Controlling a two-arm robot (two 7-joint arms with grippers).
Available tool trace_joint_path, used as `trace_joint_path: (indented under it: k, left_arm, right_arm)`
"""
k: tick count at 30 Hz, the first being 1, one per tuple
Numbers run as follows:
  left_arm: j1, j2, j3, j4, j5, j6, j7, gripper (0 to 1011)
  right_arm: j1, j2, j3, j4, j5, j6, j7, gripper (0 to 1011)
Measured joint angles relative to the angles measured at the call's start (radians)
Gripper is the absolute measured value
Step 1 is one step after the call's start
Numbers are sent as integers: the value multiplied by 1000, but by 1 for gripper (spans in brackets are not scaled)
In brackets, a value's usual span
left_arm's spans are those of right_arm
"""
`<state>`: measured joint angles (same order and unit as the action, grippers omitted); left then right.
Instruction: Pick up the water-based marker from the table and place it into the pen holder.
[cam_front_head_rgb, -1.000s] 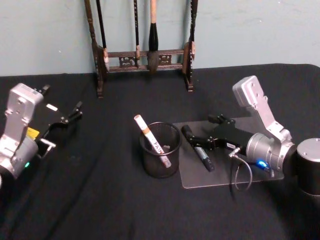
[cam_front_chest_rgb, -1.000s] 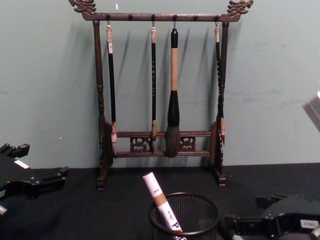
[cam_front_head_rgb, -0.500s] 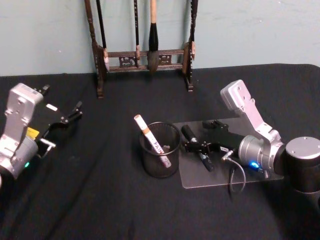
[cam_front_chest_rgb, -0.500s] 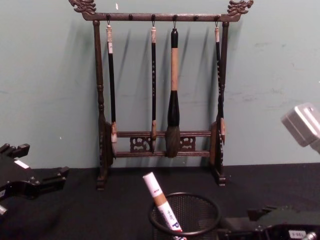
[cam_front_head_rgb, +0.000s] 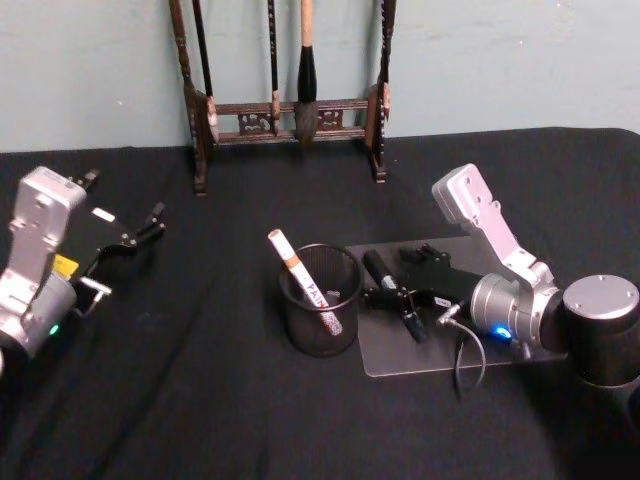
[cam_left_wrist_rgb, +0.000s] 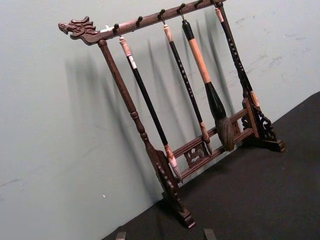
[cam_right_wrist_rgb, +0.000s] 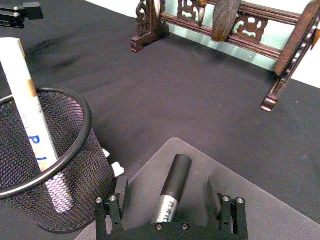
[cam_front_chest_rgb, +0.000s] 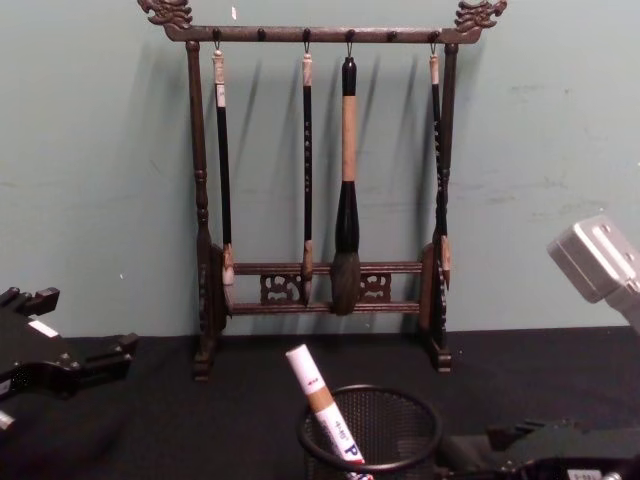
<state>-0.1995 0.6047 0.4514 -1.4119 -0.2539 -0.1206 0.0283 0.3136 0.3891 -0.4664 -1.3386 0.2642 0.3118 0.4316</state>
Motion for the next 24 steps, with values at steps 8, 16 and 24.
trace_joint_path:
  k: [8,16,24]
  left_arm:
    - [0,0,0,0,0,0,0,1001]
    - [0,0,0,0,0,0,0,1001]
    - [0,0,0,0,0,0,0,1001]
  right_arm:
    - [-6,-1,1,2,-1,4,4,1000]
    - [-8,-2,2,5,-1,3,6,1000]
    - [-9,-3,0,9,0,3,10,1000]
